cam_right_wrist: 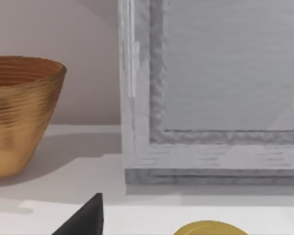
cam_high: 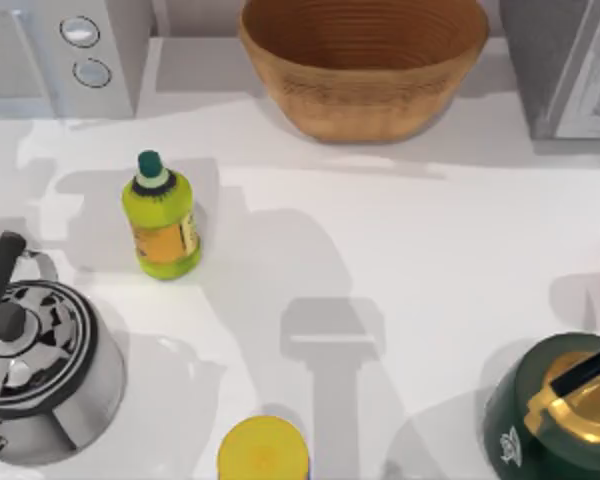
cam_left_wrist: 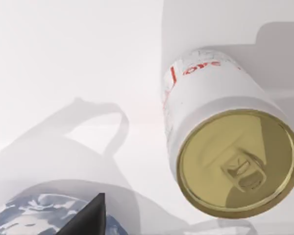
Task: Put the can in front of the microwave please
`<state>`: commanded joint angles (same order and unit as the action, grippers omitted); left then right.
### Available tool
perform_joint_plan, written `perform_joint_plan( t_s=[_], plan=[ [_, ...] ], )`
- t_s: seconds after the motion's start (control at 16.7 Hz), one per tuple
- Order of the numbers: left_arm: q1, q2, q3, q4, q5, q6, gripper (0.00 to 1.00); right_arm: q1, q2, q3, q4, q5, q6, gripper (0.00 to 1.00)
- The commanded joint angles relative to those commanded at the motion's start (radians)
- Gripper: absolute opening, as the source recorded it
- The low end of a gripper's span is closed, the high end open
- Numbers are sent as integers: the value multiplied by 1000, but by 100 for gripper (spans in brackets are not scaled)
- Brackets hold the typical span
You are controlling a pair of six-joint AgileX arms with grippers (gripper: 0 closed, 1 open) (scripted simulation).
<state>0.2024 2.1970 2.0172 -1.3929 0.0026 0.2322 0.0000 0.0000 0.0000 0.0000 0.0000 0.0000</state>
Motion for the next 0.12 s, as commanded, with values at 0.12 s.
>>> perform_joint_plan(
  t_s=[0.12],
  plan=[
    [-1,-3,27,-28,0,0,100,0,0,0,0,0,0,100]
  ],
)
